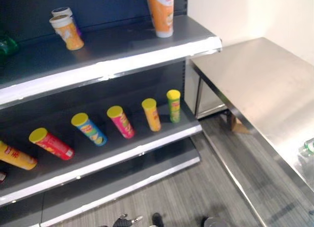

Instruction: Put the goods on the table back onto the shelves and tidy them up.

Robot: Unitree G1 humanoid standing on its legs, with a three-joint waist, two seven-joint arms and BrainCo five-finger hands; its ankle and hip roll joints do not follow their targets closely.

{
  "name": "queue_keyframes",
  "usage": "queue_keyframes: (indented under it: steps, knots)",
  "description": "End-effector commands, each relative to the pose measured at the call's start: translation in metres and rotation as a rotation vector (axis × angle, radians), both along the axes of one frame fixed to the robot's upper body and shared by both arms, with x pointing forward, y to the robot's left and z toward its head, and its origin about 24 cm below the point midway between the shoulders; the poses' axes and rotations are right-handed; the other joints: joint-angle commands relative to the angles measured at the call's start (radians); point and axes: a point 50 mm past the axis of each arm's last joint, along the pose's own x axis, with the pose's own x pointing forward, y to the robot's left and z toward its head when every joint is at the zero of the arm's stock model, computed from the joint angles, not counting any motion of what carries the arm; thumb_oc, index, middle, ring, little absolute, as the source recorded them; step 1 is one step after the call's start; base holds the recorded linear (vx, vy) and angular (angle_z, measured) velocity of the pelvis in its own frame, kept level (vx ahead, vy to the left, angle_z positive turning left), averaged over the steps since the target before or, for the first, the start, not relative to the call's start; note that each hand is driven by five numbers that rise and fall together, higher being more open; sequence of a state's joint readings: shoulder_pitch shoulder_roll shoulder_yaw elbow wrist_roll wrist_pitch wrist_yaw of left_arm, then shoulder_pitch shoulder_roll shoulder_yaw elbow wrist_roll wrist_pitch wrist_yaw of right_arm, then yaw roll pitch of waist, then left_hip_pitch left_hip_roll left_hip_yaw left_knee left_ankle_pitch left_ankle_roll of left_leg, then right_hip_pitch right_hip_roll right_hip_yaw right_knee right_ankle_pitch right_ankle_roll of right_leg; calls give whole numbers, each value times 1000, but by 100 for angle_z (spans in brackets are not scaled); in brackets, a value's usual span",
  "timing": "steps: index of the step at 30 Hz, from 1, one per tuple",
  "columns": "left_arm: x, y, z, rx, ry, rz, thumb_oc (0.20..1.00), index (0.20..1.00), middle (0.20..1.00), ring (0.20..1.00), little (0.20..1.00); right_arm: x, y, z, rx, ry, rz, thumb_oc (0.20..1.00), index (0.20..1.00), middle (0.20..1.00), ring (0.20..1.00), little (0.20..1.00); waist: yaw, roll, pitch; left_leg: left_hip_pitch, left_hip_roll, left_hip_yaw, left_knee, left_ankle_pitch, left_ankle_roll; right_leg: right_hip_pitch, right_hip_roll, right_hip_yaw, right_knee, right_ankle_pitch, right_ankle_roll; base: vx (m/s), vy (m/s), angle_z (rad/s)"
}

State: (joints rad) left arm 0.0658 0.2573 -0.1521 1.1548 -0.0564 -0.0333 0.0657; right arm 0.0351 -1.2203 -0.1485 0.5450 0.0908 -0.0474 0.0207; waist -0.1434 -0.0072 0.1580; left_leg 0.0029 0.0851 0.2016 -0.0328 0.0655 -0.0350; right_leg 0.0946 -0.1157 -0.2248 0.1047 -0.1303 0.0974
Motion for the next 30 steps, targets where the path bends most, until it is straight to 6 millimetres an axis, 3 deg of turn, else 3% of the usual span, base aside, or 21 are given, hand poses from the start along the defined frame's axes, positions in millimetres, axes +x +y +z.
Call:
queue_keyframes:
  steps: [1, 9, 26, 27, 28, 30]
  knots:
    - [10, 27, 9, 81, -13, 0, 1000, 1000, 1000, 1000, 1000, 13, 4, 13, -15, -70, 15, 1000, 1000, 1000, 1000, 1000, 27, -62, -13, 38, 88, 17, 49, -68, -116, -48, -18, 68, -104, 55, 37, 20, -41, 1]
    - [7, 21, 7, 61, -6, -9, 1000, 1000, 1000, 1000, 1000, 17, 5, -9, 22, 8, 3, 1000, 1000, 1000, 1000, 1000, 40, -50, -10, 41, 90, -2, 43, -56, -124, -36, -10, 54, -118, 52, 32, 11, -39, 4]
    - [6, 21, 7, 65, -8, -8, 1000, 1000, 1000, 1000, 1000, 25, 12, -32, 39, 31, -10, 1000, 1000, 1000, 1000, 1000, 48, -30, -11, 54, 87, -13, 26, -58, -125, -24, -12, 47, -126, 53, 34, 1, -3, 0]
    - [6, 21, 7, 66, -10, -7, 1000, 1000, 1000, 1000, 1000, 27, 14, -33, 41, 25, -3, 740, 740, 740, 740, 740, 48, -29, -10, 56, 87, -13, 24, -59, -124, -23, -12, 46, -126, 54, 34, 0, 0, 0]
    - [6, 21, 7, 65, -11, -9, 1000, 1000, 1000, 1000, 1000, 28, 16, -33, 42, 20, 1, 420, 420, 420, 420, 420, 49, -29, -10, 57, 87, -13, 24, -59, -124, -23, -13, 47, -126, 54, 35, 0, 0, 0]
    - [6, 20, 7, 65, -10, -8, 1000, 1000, 1000, 1000, 1000, 29, 16, -33, 38, 16, 3, 225, 225, 225, 225, 225, 49, -28, -10, 57, 87, -13, 24, -59, -123, -23, -13, 47, -126, 55, 35, 0, 0, 0]
